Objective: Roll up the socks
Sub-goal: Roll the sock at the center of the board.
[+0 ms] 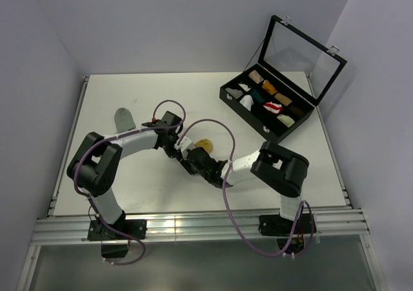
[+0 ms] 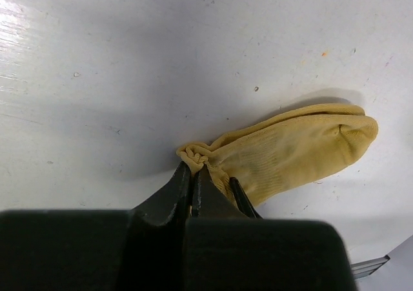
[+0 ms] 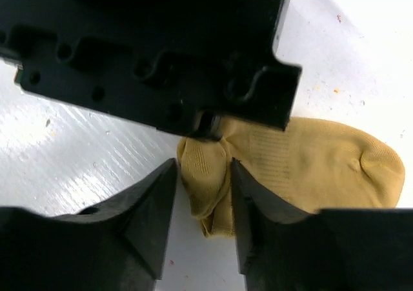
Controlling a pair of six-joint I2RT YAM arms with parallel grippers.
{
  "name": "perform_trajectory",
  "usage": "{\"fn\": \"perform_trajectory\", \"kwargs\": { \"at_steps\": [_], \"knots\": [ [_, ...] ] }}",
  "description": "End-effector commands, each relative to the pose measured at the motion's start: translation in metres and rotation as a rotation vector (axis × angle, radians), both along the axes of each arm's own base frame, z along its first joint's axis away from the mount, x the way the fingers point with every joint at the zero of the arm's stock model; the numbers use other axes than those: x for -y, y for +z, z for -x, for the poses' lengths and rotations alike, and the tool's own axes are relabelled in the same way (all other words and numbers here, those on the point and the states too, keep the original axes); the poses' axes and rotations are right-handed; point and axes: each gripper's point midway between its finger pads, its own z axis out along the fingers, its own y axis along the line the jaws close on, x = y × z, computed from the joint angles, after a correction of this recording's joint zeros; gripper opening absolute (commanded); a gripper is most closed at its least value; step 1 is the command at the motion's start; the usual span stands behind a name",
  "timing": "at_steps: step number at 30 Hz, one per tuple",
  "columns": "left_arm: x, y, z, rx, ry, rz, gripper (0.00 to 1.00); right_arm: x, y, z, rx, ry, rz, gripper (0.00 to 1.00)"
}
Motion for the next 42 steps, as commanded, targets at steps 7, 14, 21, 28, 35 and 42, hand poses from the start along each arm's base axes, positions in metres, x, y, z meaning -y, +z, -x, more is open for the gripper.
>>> {"fn": "perform_trajectory", "kwargs": {
  "at_steps": [7,14,21,28,35,42],
  "knots": [
    [0.006,0.013,0.002,0.018,0.029,0.079,0.01,-0.003,-0.009,-0.002,0.007,-0.026,0.002,0.16],
    [-0.008,0.033,-0.009,0.108,0.116,0.132,0.21,-0.004,-0.003,0.005,-0.087,-0.001,-0.083,0.00],
    [-0.031,0.063,-0.016,0.227,0.221,0.164,0.44,-0.008,0.011,0.011,-0.265,0.093,-0.237,0.00],
    [-0.044,0.077,-0.008,0.348,0.226,0.193,0.53,-0.011,0.028,0.015,-0.599,0.203,-0.497,0.00],
    [-0.033,0.063,0.007,0.350,0.160,0.241,0.52,0.005,0.016,-0.005,-0.873,0.113,-0.745,0.00],
    [-0.015,0.045,0.012,0.289,0.109,0.250,0.53,0.030,-0.005,-0.013,-1.019,-0.028,-0.868,0.00]
  ]
}}
